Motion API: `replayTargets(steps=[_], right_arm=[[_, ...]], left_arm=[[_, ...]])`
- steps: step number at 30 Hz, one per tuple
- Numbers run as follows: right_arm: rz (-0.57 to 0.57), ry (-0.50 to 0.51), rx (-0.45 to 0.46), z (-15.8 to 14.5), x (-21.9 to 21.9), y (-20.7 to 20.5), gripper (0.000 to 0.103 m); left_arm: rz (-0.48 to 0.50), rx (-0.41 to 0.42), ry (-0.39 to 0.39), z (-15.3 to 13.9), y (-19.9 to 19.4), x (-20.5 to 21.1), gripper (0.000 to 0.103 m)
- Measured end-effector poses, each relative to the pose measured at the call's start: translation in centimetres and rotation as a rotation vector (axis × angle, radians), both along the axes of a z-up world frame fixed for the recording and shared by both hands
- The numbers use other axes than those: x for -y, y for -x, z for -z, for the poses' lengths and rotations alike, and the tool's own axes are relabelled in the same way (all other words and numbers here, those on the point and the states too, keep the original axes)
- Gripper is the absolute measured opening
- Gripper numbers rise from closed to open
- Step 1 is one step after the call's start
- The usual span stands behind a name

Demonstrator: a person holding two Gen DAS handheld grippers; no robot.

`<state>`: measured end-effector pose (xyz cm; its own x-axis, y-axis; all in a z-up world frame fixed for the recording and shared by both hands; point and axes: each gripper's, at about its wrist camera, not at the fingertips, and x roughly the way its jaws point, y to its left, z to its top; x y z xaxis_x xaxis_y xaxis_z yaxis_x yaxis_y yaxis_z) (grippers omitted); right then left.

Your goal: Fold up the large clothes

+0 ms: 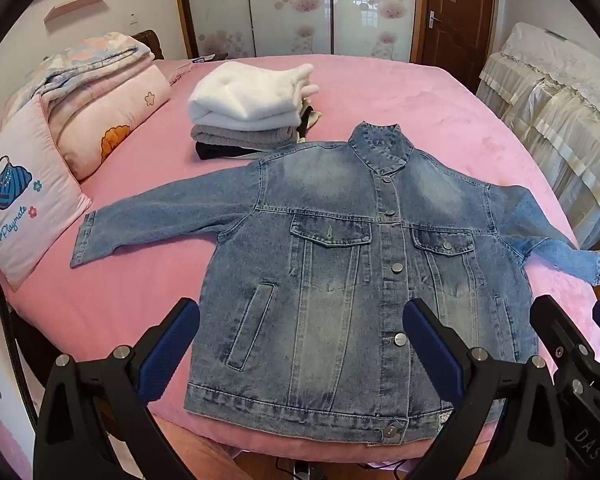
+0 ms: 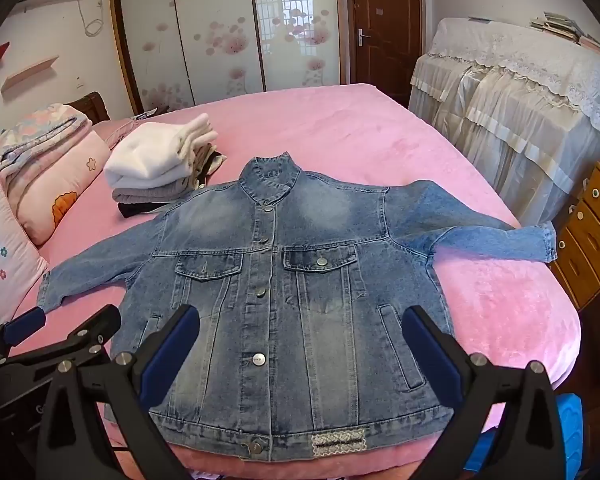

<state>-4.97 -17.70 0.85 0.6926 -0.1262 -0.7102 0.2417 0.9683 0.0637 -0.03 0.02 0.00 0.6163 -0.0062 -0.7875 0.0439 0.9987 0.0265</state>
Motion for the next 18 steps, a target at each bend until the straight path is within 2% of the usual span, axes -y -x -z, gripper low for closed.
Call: replayTargets(steps=[7,18], right_arm=[[0.000,-0.008,0.002,-0.20,0.01,0.18,0.102],[0.000,-0.009,0.009,0.14,-0.05,0.12,0.102]], left_arm=[[-0.005,-0.010,0.007,0.94,0.46,0.02,0.101],[-0.004,-0.011,0.005,0.20,0.51,-0.16,0.101]])
